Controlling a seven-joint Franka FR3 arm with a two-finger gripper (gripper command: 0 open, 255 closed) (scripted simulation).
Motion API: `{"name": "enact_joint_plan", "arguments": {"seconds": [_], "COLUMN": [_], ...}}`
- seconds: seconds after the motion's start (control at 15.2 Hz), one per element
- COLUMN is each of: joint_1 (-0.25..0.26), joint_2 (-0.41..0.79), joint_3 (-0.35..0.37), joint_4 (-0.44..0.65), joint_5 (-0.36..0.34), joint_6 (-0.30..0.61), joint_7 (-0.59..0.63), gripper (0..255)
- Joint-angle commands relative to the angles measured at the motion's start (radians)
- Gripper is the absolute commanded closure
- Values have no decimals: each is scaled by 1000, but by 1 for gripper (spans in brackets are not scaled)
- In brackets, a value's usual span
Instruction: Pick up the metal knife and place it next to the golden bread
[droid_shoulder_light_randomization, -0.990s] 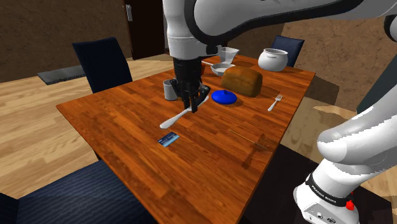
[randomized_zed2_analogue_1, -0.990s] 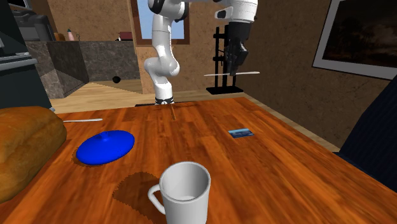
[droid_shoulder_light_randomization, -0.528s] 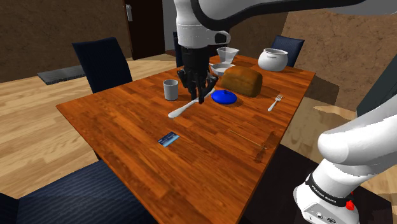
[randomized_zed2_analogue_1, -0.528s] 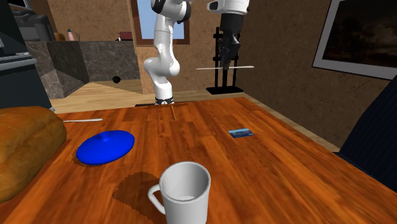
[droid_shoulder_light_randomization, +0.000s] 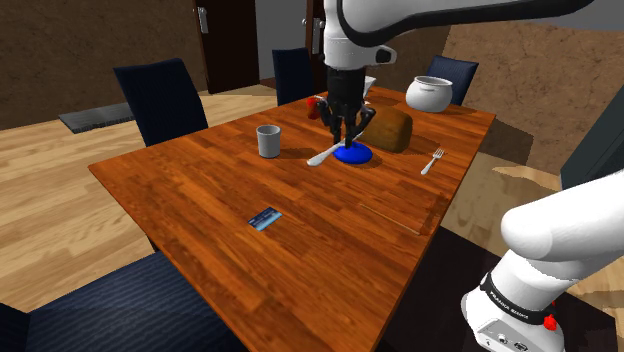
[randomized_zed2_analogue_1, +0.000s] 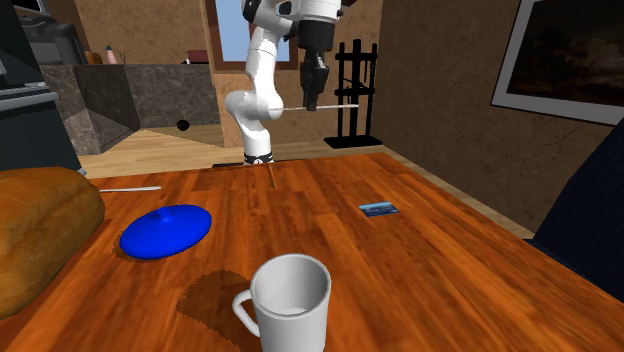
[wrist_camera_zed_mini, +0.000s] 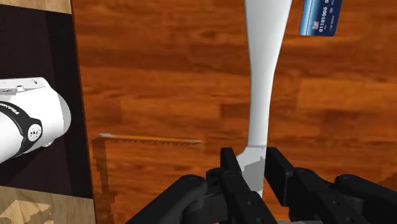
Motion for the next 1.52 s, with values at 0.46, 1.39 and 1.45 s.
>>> {"name": "enact_joint_plan", "arguments": {"seconds": [0.46,1.39,1.45], "joint_1": [-35,-163,-174], "joint_2": [-49,50,65], "joint_3": [-193,-404,-417], "joint_4": [-99,-90,-80], "joint_5": [-38,-165,-175], "joint_6": [27,94,99], "joint_7": [-233,-528,-547], "gripper": [255,255,255]}}
